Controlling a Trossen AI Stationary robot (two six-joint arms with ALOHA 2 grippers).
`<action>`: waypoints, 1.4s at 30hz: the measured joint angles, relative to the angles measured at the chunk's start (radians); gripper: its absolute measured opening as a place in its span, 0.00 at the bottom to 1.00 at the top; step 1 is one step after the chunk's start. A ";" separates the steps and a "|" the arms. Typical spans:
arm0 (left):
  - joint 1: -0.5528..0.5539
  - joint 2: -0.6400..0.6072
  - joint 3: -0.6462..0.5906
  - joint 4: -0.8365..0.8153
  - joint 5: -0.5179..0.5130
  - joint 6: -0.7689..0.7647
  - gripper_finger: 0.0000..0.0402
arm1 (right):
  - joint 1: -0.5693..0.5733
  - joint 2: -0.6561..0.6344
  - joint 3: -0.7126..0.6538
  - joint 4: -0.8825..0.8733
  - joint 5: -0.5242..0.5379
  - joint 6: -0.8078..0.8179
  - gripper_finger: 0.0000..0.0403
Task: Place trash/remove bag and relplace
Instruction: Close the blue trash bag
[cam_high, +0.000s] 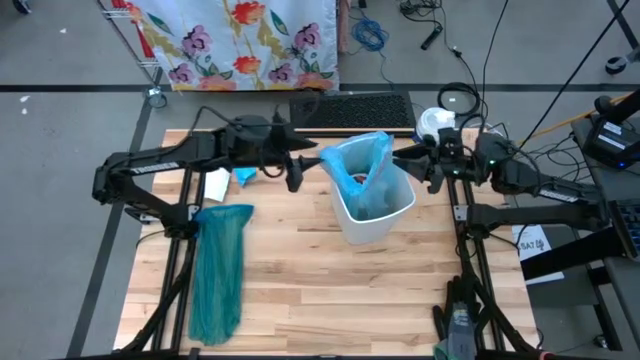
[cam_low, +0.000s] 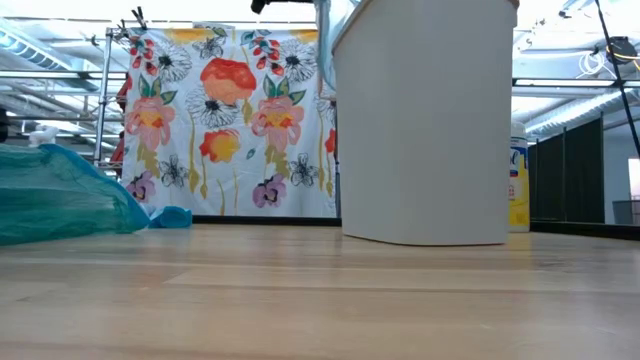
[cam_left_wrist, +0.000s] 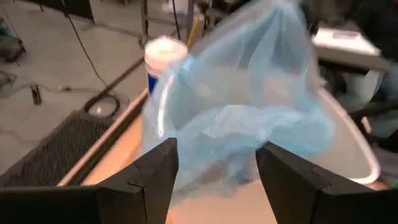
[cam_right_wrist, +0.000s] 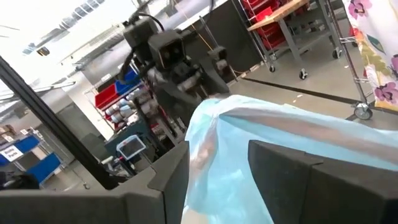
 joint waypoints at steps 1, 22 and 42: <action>0.000 -0.012 0.000 0.007 0.000 0.000 0.54 | 0.000 -0.014 0.000 -0.014 0.000 0.002 0.39; -0.001 -0.093 -0.002 -0.361 -0.106 -0.132 0.02 | -0.001 -0.119 0.001 -0.465 0.028 0.100 0.02; -0.065 -0.234 -0.439 -0.090 -0.127 -0.388 0.00 | -0.384 0.084 0.229 -0.782 -0.321 -0.238 0.00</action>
